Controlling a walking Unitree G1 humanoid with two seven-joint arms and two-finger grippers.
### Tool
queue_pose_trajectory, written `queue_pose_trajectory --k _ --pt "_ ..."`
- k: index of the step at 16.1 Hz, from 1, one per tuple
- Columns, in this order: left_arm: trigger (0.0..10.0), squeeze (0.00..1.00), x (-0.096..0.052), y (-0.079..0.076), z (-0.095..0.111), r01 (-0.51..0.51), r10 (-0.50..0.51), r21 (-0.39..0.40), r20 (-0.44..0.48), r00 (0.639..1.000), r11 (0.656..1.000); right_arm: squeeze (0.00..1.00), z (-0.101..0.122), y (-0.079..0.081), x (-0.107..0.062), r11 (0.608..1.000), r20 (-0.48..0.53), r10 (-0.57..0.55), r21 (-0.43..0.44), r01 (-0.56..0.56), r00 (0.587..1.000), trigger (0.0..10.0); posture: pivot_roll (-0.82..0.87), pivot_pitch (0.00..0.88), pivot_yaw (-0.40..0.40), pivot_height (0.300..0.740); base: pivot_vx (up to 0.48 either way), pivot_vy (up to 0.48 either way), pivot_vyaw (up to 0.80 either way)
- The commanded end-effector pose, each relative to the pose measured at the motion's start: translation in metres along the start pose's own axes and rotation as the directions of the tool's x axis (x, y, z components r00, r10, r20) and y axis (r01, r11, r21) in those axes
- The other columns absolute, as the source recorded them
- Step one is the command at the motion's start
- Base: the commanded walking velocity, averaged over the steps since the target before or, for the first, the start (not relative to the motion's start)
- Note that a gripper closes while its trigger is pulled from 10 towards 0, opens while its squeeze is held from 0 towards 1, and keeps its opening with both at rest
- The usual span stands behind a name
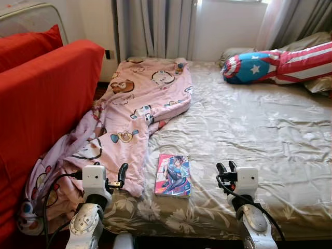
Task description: Clean up the room
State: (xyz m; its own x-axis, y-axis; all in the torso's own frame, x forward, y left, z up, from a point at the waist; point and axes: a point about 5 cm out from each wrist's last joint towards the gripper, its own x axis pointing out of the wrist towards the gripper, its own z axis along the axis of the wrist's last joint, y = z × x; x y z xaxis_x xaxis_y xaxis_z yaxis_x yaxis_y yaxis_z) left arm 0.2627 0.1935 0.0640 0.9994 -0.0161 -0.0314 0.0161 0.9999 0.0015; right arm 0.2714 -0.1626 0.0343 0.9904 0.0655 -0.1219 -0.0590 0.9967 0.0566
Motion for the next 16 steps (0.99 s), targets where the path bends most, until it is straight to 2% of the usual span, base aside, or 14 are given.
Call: queue_pose_trajectory --k 1,4,6,14,16 --pt "10.0 0.00 0.0025 -0.0032 0.0035 0.013 -0.013 0.008 0.009 1.000 1.000 0.00 0.0002 -0.0038 -0.0004 1.000 0.005 -0.018 0.011 0.018 1.000 10.0 0.03 0.000 -0.086 0.656 0.000 0.000 0.00" --pt "10.0 0.00 0.0025 -0.0032 0.0033 0.014 -0.014 0.009 0.010 1.000 1.000 0.00 -0.0015 -0.0010 0.0011 1.000 -0.017 -0.004 0.001 0.004 1.000 10.0 0.03 0.000 -0.086 0.656 0.000 0.000 0.00" --pt "10.0 0.00 0.0025 -0.0032 0.0035 0.013 -0.014 0.011 0.010 1.000 1.000 0.00 -0.0013 -0.0003 0.0014 1.000 -0.013 -0.004 -0.008 0.004 1.000 10.0 0.03 0.000 -0.086 0.636 0.000 0.000 0.00" --pt "10.0 0.00 0.0021 -0.0014 0.0043 0.010 -0.010 0.020 0.010 1.000 1.000 0.00 -0.0045 -0.0027 0.0008 0.999 -0.024 -0.029 -0.013 0.029 0.999 10.0 0.03 0.000 -0.081 0.636 0.000 0.000 0.00" --pt "10.0 0.00 0.0022 -0.0020 0.0049 0.011 -0.011 0.020 0.010 1.000 1.000 0.00 -0.0072 -0.0019 0.0028 0.999 -0.059 -0.031 -0.028 0.030 0.998 10.0 0.03 0.000 -0.081 0.636 0.000 0.000 0.00"
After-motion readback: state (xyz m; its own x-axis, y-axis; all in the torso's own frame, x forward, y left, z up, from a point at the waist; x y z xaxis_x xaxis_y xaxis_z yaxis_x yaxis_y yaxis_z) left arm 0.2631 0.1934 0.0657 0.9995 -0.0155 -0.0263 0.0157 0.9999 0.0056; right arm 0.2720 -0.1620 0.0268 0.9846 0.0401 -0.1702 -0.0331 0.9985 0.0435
